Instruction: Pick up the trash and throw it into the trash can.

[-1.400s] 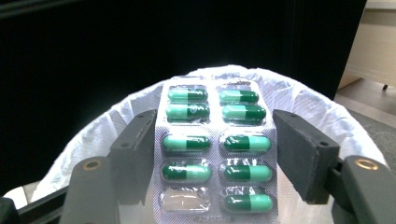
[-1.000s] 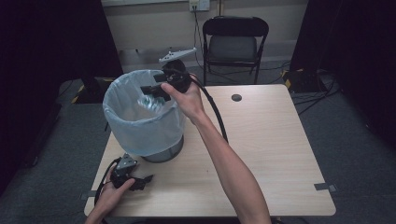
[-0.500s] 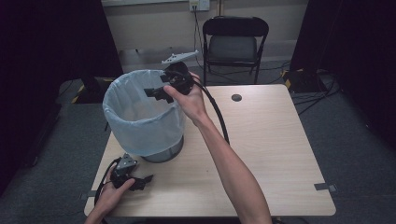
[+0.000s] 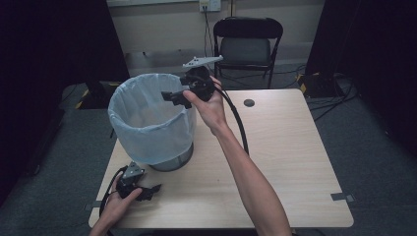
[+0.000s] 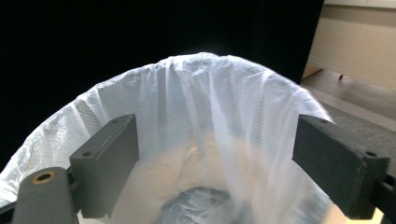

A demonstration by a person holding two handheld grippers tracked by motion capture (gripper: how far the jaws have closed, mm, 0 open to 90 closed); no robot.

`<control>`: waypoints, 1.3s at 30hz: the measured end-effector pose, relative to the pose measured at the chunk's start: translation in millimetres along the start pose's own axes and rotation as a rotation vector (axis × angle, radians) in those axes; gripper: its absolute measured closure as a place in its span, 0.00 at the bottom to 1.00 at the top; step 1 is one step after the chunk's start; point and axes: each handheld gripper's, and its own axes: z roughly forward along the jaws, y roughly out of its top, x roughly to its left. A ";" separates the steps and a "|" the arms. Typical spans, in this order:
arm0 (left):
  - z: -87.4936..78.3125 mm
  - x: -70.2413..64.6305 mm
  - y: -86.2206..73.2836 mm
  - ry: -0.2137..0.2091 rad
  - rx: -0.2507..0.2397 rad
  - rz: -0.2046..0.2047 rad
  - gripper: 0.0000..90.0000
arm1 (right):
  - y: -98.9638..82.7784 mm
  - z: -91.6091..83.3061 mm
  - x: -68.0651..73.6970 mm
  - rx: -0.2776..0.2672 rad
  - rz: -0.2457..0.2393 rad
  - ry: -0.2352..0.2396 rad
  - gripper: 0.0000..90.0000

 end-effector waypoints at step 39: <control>0.0 0.0 0.0 -0.001 0.000 0.000 0.07 | -76.7 -129.3 -33.0 -0.034 0.034 -0.352 0.18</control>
